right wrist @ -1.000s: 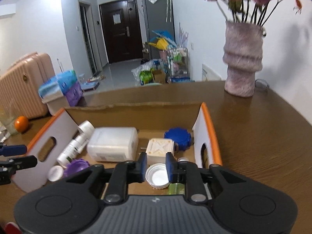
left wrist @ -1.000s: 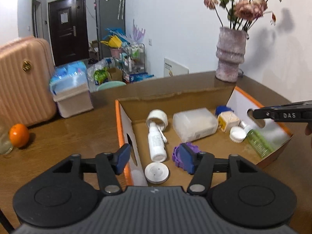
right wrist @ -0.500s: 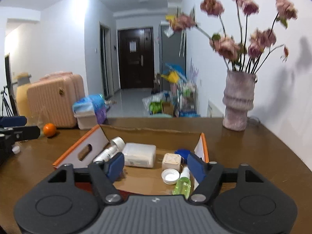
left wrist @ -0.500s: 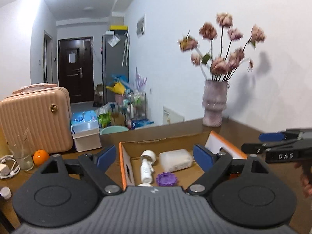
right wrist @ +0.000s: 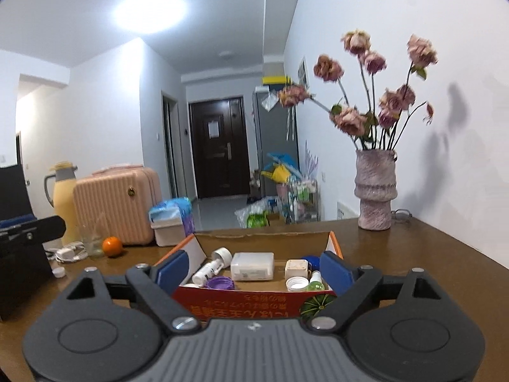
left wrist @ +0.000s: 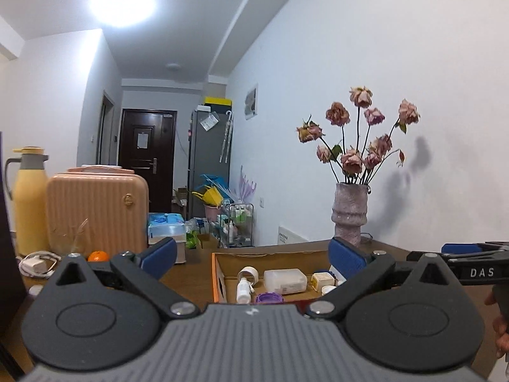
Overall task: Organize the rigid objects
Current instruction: 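Withdraw both open tools from the box toward the red lint brush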
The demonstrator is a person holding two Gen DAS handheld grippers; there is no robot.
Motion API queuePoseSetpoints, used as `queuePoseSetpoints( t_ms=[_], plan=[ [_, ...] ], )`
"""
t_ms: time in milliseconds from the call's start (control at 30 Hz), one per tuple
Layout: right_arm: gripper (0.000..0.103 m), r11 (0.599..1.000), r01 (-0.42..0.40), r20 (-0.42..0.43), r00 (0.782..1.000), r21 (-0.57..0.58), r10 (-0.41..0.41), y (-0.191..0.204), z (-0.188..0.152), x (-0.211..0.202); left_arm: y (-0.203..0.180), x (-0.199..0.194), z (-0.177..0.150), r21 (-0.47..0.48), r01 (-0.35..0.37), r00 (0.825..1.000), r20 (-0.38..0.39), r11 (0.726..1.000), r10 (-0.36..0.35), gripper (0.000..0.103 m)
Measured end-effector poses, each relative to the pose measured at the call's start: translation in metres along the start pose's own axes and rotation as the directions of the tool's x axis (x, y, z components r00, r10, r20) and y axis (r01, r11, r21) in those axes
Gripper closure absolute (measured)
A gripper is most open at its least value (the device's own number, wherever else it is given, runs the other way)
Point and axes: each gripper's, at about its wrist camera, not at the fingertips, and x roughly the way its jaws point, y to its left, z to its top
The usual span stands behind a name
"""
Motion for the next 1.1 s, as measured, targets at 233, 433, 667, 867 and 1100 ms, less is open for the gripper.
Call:
queuePoseSetpoints(
  t_ms=[233,433,667,867,1100],
  plan=[
    [0.006,1.0,-0.02,0.053,0.998,-0.012,0.021,0.02,-0.029,-0.043,0.003,-0.041,-0.026,-0.031,0.019,1.0,-0.02,0.999,-0.02,0.0],
    [0.004,0.999,-0.025,0.064,0.998,-0.043,0.027,0.035,-0.057,-0.071,0.003,-0.074,-0.049,0.015,-0.017,1.0,0.004,1.0,0.016,0.0],
    [0.002,0.994,0.003,0.049,0.999,-0.109,0.002,0.05,-0.084,-0.092,-0.003,-0.097,-0.066,0.051,-0.02,1.0,-0.01,0.999,0.02,0.0],
    [0.001,0.999,-0.007,0.008,1.0,-0.031,0.007,0.047,-0.098,-0.107,-0.011,-0.098,-0.08,0.053,-0.004,0.998,-0.07,0.999,0.008,0.0],
    [0.001,0.999,0.034,0.006,0.999,-0.039,-0.034,0.043,-0.108,-0.124,-0.014,-0.099,-0.087,0.044,0.011,0.996,-0.091,0.999,-0.007,0.0]
  ],
)
